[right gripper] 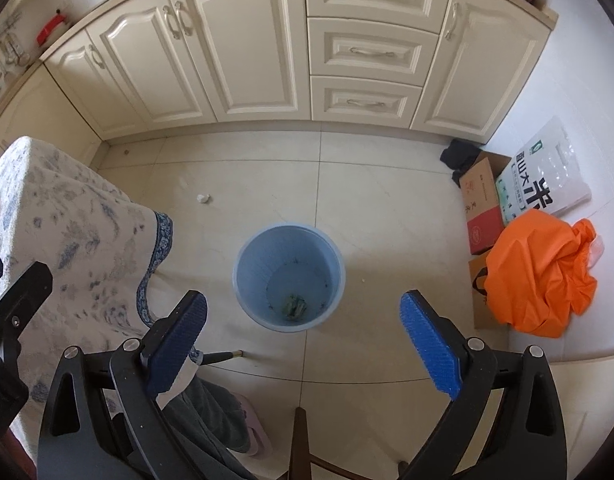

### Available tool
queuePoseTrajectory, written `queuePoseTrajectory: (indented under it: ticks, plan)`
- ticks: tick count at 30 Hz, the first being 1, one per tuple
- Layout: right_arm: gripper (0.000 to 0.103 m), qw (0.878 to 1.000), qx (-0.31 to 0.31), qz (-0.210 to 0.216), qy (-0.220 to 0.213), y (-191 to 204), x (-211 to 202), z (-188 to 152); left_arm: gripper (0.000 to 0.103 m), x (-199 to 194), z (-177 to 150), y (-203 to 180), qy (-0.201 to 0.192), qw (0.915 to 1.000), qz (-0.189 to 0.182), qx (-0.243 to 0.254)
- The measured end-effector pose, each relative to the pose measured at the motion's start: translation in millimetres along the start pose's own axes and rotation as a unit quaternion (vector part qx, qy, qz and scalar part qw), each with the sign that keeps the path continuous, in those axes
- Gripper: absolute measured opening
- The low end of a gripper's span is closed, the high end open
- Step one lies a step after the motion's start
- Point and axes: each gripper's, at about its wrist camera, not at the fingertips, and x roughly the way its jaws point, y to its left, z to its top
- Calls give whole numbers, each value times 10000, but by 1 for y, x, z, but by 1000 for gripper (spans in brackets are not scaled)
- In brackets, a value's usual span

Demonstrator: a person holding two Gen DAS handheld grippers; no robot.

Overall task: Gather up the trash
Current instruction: 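Open both tools above the blue bucket to drop the items, then move both open tools back to the round table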

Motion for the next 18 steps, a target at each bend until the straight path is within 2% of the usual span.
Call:
queuePoseTrajectory:
  ticks: [10,18]
  plan:
    - [99,9993,5,38,-379,-1,-37,-11,82,-30,-10,5,-180,9998,24,-59]
    - [99,9963,-121,174,-832,10,-79,-23,82,-77,-31,14,-518,9986,22,-138]
